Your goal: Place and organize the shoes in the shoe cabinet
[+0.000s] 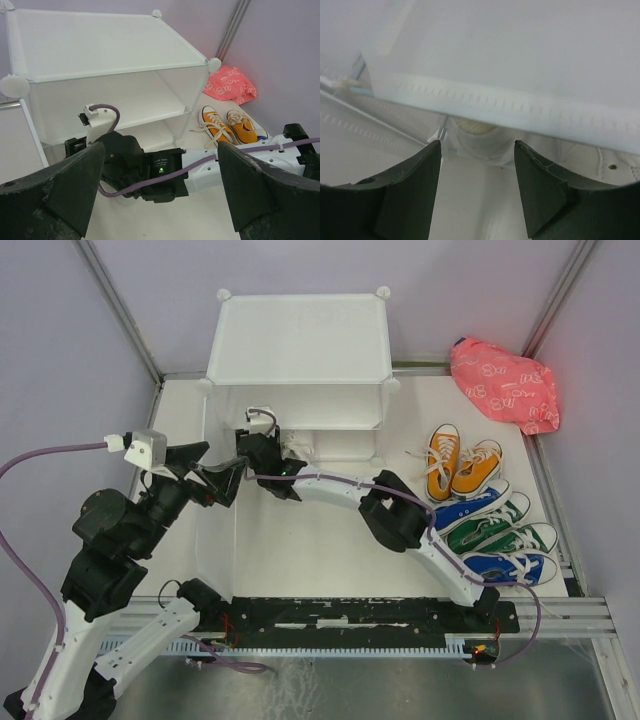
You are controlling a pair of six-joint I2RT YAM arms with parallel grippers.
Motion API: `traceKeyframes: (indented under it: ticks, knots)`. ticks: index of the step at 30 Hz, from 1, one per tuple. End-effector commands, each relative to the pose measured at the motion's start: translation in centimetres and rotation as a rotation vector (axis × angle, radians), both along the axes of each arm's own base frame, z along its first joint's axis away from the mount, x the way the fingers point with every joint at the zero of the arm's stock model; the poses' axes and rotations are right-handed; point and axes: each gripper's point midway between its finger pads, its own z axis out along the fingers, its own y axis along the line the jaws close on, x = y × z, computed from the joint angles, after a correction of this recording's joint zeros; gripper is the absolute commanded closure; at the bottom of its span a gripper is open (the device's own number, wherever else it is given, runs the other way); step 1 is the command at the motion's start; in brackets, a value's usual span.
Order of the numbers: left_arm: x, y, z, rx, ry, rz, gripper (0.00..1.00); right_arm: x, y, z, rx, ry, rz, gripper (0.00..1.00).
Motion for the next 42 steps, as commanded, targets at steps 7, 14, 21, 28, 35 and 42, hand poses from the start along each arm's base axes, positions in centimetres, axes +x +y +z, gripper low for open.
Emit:
traceKeyframes:
  ticks: [7,14,21,28,35,42]
  knots:
    - [0.0,0.2,0.9,0.025,-0.049,0.003,0.01,-8.4,-0.3,7.7,0.014,-0.043,0.124,0.25]
    - [0.0,0.2,0.4,0.026,-0.04,0.003,0.01,-11.4,-9.6,5.7,-0.128,0.063,-0.02,0.23]
    - [0.4,-0.1,-0.1,0.034,-0.029,-0.002,0.01,-12.0,-11.0,3.3,-0.262,0.112,-0.002,0.11]
    - [0.5,-0.1,-0.2,0.042,-0.027,0.006,0.01,-11.6,-9.8,1.5,-0.269,0.153,0.005,0.1]
    - [0.8,-0.3,-1.0,0.056,-0.012,0.005,0.01,-10.6,-10.5,-1.0,-0.253,0.164,-0.052,0.18]
    - [1.1,-0.4,-1.3,0.062,-0.01,0.005,0.01,-8.8,-12.3,-1.1,-0.233,0.038,-0.12,0.55]
